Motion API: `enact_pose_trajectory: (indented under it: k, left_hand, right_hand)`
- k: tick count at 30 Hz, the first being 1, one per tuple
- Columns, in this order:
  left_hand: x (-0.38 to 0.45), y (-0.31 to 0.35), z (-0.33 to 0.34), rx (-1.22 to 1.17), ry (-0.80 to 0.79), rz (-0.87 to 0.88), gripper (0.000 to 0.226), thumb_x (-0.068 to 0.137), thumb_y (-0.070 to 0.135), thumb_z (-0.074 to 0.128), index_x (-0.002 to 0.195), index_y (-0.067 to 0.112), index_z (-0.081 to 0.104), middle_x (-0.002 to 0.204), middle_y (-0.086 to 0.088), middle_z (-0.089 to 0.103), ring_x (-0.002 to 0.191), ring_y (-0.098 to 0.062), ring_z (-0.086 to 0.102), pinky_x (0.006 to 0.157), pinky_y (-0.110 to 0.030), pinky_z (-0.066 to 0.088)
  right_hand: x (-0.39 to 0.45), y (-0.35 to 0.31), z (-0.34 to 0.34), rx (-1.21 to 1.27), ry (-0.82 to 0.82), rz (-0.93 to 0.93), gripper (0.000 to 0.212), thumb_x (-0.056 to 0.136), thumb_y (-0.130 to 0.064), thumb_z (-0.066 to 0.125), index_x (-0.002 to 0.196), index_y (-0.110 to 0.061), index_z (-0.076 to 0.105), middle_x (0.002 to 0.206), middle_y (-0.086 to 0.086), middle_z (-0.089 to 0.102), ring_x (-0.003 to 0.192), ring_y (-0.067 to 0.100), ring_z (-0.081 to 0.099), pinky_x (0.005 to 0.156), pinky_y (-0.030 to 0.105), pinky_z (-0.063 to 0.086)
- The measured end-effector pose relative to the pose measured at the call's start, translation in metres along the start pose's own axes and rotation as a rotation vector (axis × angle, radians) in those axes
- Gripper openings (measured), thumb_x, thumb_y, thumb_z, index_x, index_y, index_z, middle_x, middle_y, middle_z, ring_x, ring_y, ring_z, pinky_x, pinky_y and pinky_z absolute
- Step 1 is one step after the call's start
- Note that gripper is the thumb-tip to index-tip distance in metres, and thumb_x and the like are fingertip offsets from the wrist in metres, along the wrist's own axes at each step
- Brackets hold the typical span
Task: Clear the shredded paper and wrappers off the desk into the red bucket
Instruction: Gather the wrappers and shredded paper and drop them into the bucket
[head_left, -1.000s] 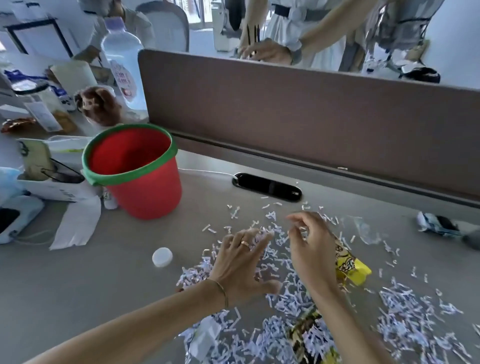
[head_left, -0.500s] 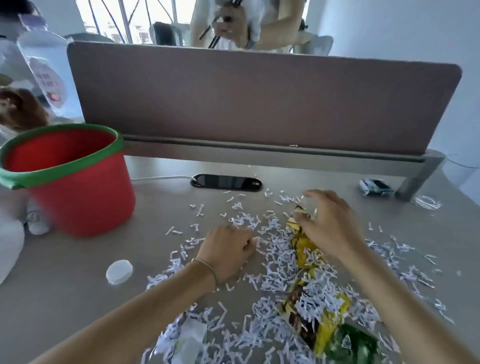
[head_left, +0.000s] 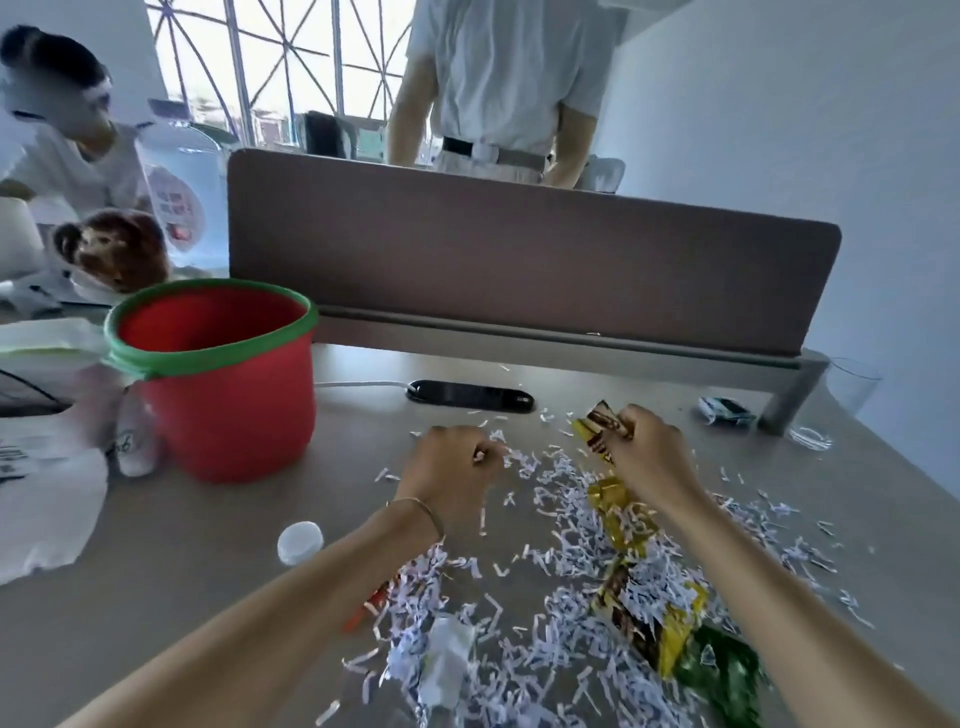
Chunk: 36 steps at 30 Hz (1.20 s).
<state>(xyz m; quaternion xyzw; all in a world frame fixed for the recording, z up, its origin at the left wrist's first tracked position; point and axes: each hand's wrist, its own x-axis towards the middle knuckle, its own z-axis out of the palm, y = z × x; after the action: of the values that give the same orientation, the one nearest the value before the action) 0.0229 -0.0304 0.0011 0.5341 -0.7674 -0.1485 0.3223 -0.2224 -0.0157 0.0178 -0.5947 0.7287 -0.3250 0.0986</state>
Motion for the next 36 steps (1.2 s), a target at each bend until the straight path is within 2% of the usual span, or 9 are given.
enact_pose_trajectory:
  k: [2, 4, 9, 12, 19, 24, 27, 30, 36]
  left_hand:
    - [0.006, -0.001, -0.008, 0.008, 0.037, -0.036, 0.030, 0.084, 0.032, 0.051, 0.062, 0.013, 0.060, 0.057, 0.001, 0.061, 0.054, -0.013, 0.054, 0.052, -0.030, 0.045]
    - [0.011, 0.003, -0.018, 0.044, 0.072, -0.049, 0.033, 0.087, 0.029, 0.054, 0.058, 0.012, 0.052, 0.053, 0.000, 0.054, 0.051, -0.015, 0.050, 0.050, -0.030, 0.040]
    - [0.031, 0.015, -0.059, 0.112, 0.150, -0.039, 0.042, 0.090, 0.035, 0.053, 0.054, 0.016, 0.041, 0.056, -0.005, 0.050, 0.059, -0.031, 0.048, 0.051, -0.033, 0.037]
    - [0.041, 0.021, -0.092, 0.098, 0.201, -0.010, 0.035, 0.081, 0.035, 0.050, 0.053, 0.015, 0.041, 0.054, -0.004, 0.052, 0.059, -0.033, 0.053, 0.054, -0.039, 0.049]
    - [0.064, -0.003, -0.175, 0.115, 0.335, -0.025, 0.038, 0.086, 0.041, 0.058, 0.057, 0.016, 0.051, 0.057, 0.000, 0.058, 0.059, -0.026, 0.059, 0.055, -0.035, 0.050]
    - [0.086, -0.049, -0.236, 0.193, 0.400, -0.097, 0.033, 0.087, 0.034, 0.056, 0.062, 0.013, 0.062, 0.063, -0.002, 0.065, 0.064, -0.024, 0.061, 0.062, -0.037, 0.054]
    - [0.094, -0.075, -0.258, 0.212, 0.384, -0.168, 0.032, 0.089, 0.029, 0.057, 0.066, 0.009, 0.067, 0.062, -0.005, 0.062, 0.062, -0.023, 0.058, 0.060, -0.032, 0.049]
    - [0.093, -0.102, -0.265, 0.240, 0.293, -0.255, 0.036, 0.088, 0.026, 0.058, 0.057, 0.007, 0.060, 0.054, -0.005, 0.051, 0.054, -0.021, 0.048, 0.056, -0.031, 0.041]
    - [0.091, -0.137, -0.263, 0.262, 0.121, -0.384, 0.038, 0.085, 0.029, 0.061, 0.051, 0.013, 0.055, 0.061, -0.004, 0.062, 0.062, -0.022, 0.059, 0.054, -0.027, 0.043]
  right_hand:
    - [0.004, -0.016, 0.001, 0.059, 0.031, -0.052, 0.006, 0.100, -0.023, 0.058, 0.099, -0.018, 0.060, 0.070, 0.008, 0.069, 0.052, 0.024, 0.061, 0.052, 0.052, 0.055]
    - [0.006, -0.036, 0.000, 0.095, 0.059, -0.090, 0.007, 0.100, -0.023, 0.056, 0.102, -0.017, 0.060, 0.070, 0.008, 0.068, 0.055, 0.024, 0.062, 0.053, 0.051, 0.054]
    - [0.009, -0.102, -0.010, 0.187, 0.054, -0.166, 0.012, 0.097, -0.026, 0.054, 0.090, -0.017, 0.056, 0.068, 0.004, 0.061, 0.063, 0.026, 0.060, 0.055, 0.040, 0.045]
    - [0.012, -0.144, -0.013, 0.244, 0.045, -0.217, 0.018, 0.096, -0.023, 0.054, 0.082, -0.011, 0.054, 0.068, 0.004, 0.059, 0.066, 0.024, 0.057, 0.057, 0.036, 0.038]
    - [0.020, -0.241, -0.010, 0.320, -0.025, -0.336, 0.020, 0.098, -0.023, 0.054, 0.084, -0.011, 0.061, 0.075, 0.006, 0.067, 0.074, 0.024, 0.063, 0.065, 0.038, 0.047]
    - [0.032, -0.287, 0.006, 0.354, -0.109, -0.387, 0.021, 0.100, -0.026, 0.054, 0.085, -0.016, 0.065, 0.076, 0.003, 0.071, 0.075, 0.022, 0.067, 0.068, 0.041, 0.052]
    - [0.037, -0.306, 0.019, 0.373, -0.121, -0.417, 0.021, 0.100, -0.025, 0.055, 0.085, -0.015, 0.066, 0.075, 0.004, 0.071, 0.074, 0.021, 0.068, 0.067, 0.038, 0.051]
    - [0.041, -0.315, 0.036, 0.378, -0.152, -0.421, 0.021, 0.098, -0.025, 0.055, 0.084, -0.015, 0.065, 0.073, 0.004, 0.071, 0.074, 0.023, 0.067, 0.068, 0.040, 0.051]
    - [0.045, -0.324, 0.055, 0.422, -0.242, -0.408, 0.019, 0.096, -0.025, 0.056, 0.080, -0.017, 0.064, 0.067, 0.003, 0.069, 0.064, 0.023, 0.064, 0.059, 0.036, 0.046]
